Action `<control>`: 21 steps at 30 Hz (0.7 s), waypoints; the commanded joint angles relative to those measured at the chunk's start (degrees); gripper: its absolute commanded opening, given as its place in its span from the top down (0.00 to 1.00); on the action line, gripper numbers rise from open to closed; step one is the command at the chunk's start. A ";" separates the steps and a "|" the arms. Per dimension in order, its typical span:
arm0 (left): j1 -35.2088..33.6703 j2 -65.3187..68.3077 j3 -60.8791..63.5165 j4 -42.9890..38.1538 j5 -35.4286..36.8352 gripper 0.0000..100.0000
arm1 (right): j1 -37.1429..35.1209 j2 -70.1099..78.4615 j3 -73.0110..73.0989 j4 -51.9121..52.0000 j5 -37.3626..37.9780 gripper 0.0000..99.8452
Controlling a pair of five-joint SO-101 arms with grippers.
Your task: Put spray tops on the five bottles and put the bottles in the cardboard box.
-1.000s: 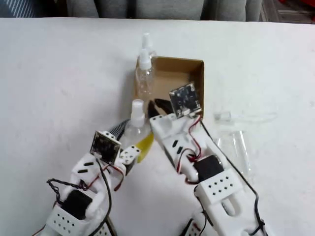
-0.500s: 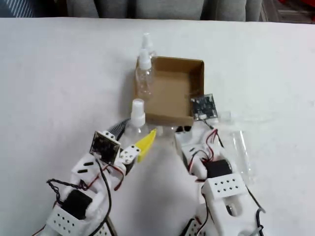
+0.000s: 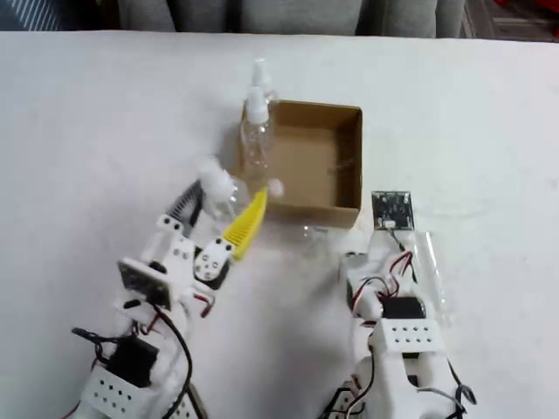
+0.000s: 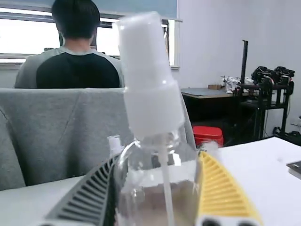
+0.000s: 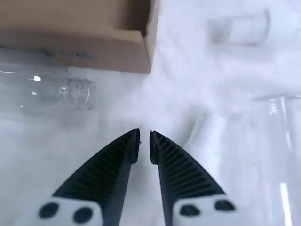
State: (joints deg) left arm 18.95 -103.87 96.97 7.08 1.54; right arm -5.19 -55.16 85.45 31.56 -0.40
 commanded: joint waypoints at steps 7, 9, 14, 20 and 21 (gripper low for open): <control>-1.54 4.00 -14.77 -1.23 0.70 0.98 | 0.48 -0.92 0.09 0.13 0.70 0.98; -1.54 10.24 -19.60 -1.49 0.79 0.98 | 0.48 -0.92 0.18 0.13 0.70 0.98; -1.54 27.30 -32.88 -1.58 0.79 0.98 | 0.48 -0.92 0.18 0.13 0.70 0.98; -1.54 41.10 -41.49 -2.29 0.79 0.98 | 0.48 -0.92 0.18 0.04 0.79 0.98; -1.54 42.86 -41.58 -3.69 0.79 0.98 | 0.48 -0.92 0.26 -0.31 0.79 0.98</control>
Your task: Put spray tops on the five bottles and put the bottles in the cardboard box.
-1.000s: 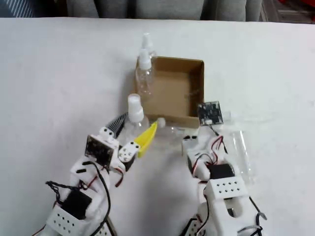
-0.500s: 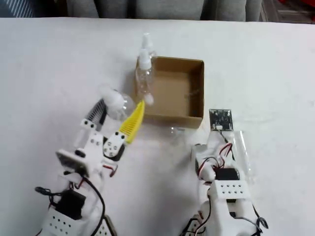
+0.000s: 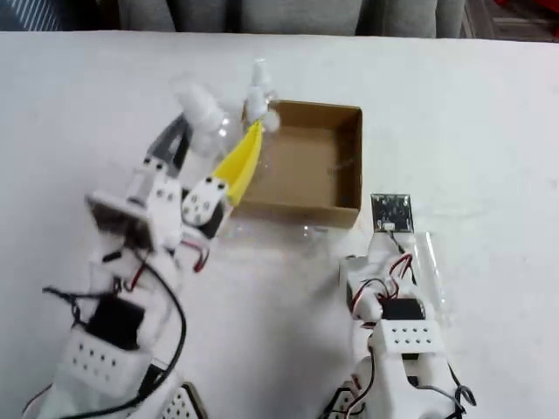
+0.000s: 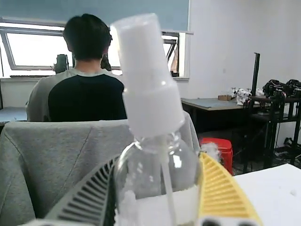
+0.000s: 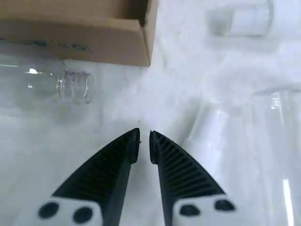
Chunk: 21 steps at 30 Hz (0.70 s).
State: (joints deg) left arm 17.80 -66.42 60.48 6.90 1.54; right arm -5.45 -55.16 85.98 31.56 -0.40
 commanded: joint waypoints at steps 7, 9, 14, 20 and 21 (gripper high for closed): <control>-0.48 17.80 -0.88 -17.41 0.79 0.98 | 0.75 -0.92 1.32 -3.47 0.79 0.98; -0.48 21.32 0.35 -21.80 0.79 0.98 | 0.75 -0.92 1.41 -3.47 0.79 0.98; -1.19 29.93 0.79 -28.84 0.79 0.98 | 0.75 -0.92 1.41 -3.47 0.79 0.98; -3.91 39.69 0.79 -34.55 0.79 0.98 | 0.75 -0.92 1.41 -3.82 1.76 0.98; -4.00 41.54 0.79 -35.52 0.79 0.98 | 0.75 -0.92 1.41 -3.82 2.81 0.98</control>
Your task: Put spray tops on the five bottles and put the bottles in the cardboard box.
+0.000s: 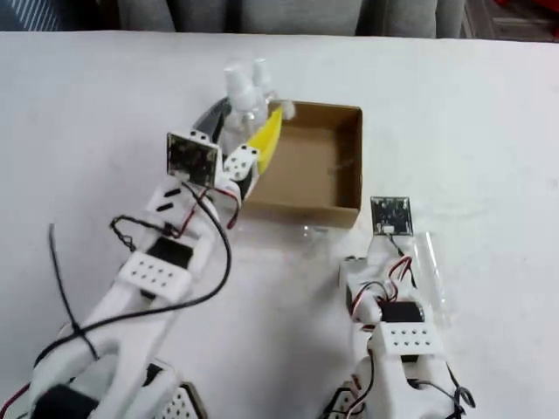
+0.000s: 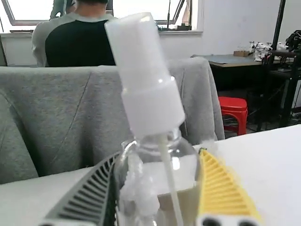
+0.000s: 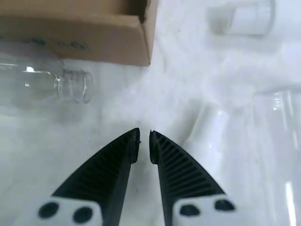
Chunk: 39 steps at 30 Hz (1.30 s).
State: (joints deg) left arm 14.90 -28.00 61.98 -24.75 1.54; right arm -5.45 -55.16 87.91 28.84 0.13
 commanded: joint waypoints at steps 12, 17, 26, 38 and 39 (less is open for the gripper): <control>-0.92 20.88 -0.53 -17.05 0.79 0.98 | 0.66 -0.92 -0.53 -1.01 3.43 0.98; -0.92 24.13 0.00 -19.43 0.79 0.98 | 0.66 -0.92 -0.53 -1.10 3.52 0.98; -1.01 24.66 6.24 -27.52 0.79 0.98 | 0.66 -0.92 -0.53 -1.10 3.52 0.98; -0.92 24.84 4.40 -27.43 0.88 0.98 | 0.66 -0.92 -0.53 -0.92 3.52 0.98; -0.92 24.84 4.31 -27.43 0.88 0.98 | 0.66 -0.92 -0.53 -0.92 3.52 0.98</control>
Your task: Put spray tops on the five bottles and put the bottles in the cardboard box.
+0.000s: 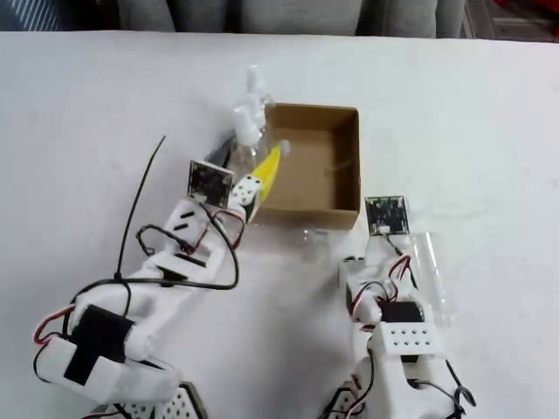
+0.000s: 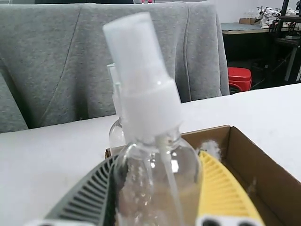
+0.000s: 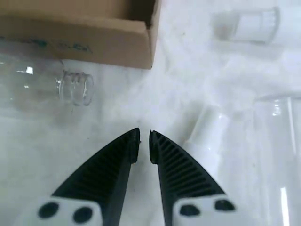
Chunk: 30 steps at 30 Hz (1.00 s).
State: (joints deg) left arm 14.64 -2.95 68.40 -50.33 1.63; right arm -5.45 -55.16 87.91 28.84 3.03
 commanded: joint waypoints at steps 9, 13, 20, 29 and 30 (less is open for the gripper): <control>-0.31 0.57 -2.46 -2.11 0.79 0.98 | 0.66 -0.92 -0.53 -0.92 0.62 0.98; -0.66 6.55 -6.59 -2.20 0.79 0.98 | 0.66 -0.92 -0.53 -1.01 0.62 0.98; -0.31 14.90 -6.24 -13.80 0.70 0.98 | 0.66 -0.92 -0.53 -1.01 0.62 0.98; -0.22 17.10 -6.07 -15.21 0.35 0.98 | 0.66 -0.92 -0.53 -1.10 0.62 0.98; -0.22 17.10 -6.07 -15.21 0.35 0.98 | 0.66 -0.92 -0.53 -1.10 0.62 0.98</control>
State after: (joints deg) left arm 14.73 14.29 64.09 -63.60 1.63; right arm -5.45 -55.16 87.91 28.75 3.03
